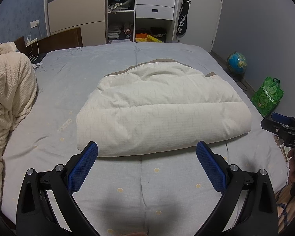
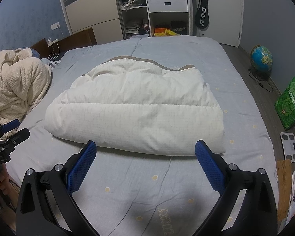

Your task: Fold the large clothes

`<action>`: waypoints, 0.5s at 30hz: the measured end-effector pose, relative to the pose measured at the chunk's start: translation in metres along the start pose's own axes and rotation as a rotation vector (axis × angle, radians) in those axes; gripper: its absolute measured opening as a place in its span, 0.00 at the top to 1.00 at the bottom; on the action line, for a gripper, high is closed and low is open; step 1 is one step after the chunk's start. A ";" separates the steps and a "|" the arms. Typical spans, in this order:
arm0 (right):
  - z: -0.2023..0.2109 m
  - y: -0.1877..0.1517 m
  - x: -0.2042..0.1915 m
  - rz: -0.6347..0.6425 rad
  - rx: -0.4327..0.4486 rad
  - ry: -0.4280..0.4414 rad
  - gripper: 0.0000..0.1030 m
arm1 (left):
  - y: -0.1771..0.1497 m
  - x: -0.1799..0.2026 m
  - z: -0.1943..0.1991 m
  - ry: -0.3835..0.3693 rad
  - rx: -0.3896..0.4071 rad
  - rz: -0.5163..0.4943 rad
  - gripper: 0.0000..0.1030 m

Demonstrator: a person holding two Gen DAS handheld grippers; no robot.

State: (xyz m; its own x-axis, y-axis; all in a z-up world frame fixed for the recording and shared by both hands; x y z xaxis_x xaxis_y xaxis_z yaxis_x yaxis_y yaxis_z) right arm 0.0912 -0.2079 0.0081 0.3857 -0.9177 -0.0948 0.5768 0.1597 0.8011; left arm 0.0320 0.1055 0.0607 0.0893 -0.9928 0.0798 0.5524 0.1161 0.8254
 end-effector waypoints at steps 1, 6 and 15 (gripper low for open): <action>0.000 0.000 0.000 -0.001 -0.001 0.000 0.08 | 0.000 0.000 0.000 0.000 0.000 0.000 0.06; 0.000 0.000 0.000 0.000 0.001 0.001 0.08 | 0.000 0.001 0.000 0.000 -0.002 -0.004 0.06; 0.000 0.000 0.000 0.000 0.001 0.002 0.08 | 0.000 0.001 0.000 0.001 -0.003 -0.004 0.06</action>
State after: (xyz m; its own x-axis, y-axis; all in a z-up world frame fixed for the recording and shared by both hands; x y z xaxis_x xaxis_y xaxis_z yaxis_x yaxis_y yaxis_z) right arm 0.0909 -0.2081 0.0078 0.3874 -0.9169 -0.0957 0.5761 0.1598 0.8016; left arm 0.0319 0.1043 0.0605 0.0879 -0.9932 0.0763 0.5551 0.1124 0.8242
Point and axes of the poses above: each gripper's, at about its wrist camera, not at the fingertips, and z roughly against the way its jaws point, x to its right, y to its top, the point moved 8 cm from there along -z, roughly the way its jaws point, and after that the axes turned 13 degrees about x, right-handed, at the moved point
